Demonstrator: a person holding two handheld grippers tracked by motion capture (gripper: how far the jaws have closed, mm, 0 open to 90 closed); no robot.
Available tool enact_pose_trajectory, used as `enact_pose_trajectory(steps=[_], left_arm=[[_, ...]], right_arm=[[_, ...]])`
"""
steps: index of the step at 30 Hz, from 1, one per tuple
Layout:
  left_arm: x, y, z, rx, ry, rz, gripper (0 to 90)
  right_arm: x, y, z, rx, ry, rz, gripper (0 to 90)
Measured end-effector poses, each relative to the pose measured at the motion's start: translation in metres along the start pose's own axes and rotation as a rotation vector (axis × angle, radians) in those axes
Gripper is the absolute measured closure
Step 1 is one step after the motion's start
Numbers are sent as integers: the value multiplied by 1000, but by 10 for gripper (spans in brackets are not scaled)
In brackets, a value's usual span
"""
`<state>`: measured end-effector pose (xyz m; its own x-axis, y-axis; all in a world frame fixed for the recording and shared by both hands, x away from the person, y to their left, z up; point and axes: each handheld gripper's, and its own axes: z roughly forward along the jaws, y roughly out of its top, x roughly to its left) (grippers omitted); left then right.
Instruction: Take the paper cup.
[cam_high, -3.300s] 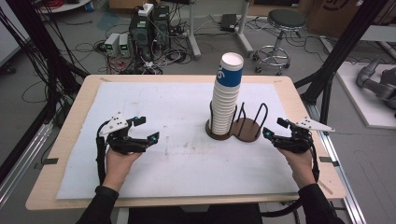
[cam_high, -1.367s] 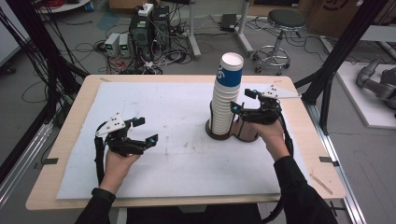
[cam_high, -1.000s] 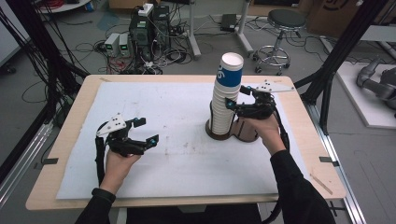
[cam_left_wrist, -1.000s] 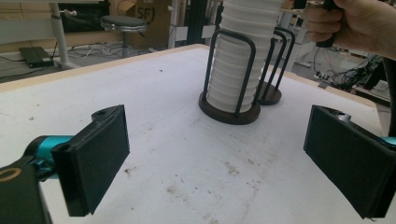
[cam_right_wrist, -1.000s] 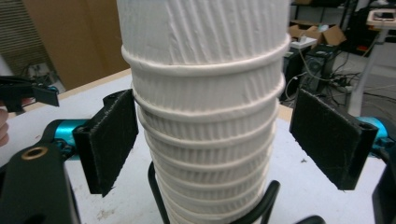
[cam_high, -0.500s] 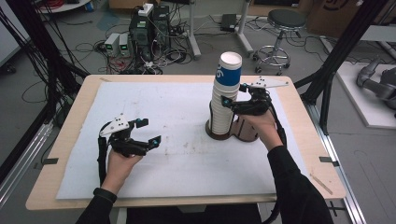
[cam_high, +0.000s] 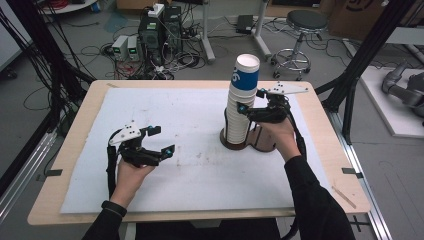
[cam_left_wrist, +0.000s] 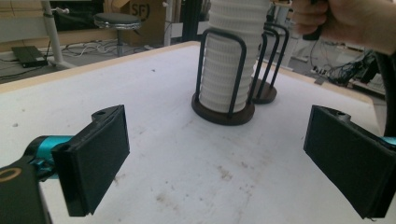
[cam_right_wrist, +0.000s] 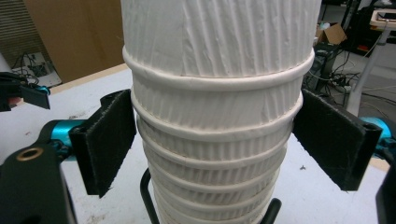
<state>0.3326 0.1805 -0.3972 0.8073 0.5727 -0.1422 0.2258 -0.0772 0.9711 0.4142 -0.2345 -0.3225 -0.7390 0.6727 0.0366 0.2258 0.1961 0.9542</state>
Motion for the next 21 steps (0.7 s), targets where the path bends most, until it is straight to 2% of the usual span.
enact_pose_trajectory(steps=[1,4,6,8,10,11,12,13,15,16,17,18,19,21], left_arm=[[-2,7,1,-5,-4,0,68],[-4,15,1,-15,-5,8,69],[-7,28,4,-35,-19,-3,69],[-7,32,5,-38,-26,0,69],[-11,50,13,-56,-48,7,69],[-11,50,13,-56,-48,7,69],[-14,63,20,-46,-50,14,69],[-14,63,20,-46,-50,14,70],[-19,83,32,-54,-74,32,98],[-21,90,37,-55,-69,38,109],[-21,90,37,-55,-69,38,113],[-24,105,47,-53,-59,55,127],[-24,105,47,-53,-59,55,142],[-29,124,63,-54,-66,74,144]], right_arm=[[0,0,0,-1,0,2,144],[1,0,-1,0,-2,0,145],[1,0,-2,2,-1,-5,145],[1,0,-2,3,-2,-6,145],[2,0,-3,5,-4,-6,145],[2,0,-3,6,-5,-11,145],[3,0,-3,8,-7,-14,145],[4,0,-3,9,-7,-18,145],[5,0,-2,13,-7,-20,145],[6,0,-2,13,-10,-21,145],[6,0,-3,12,-11,-22,145],[5,0,-3,10,-13,-23,145],[5,0,-3,10,-13,-23,145],[5,0,-3,11,-14,-22,145]])
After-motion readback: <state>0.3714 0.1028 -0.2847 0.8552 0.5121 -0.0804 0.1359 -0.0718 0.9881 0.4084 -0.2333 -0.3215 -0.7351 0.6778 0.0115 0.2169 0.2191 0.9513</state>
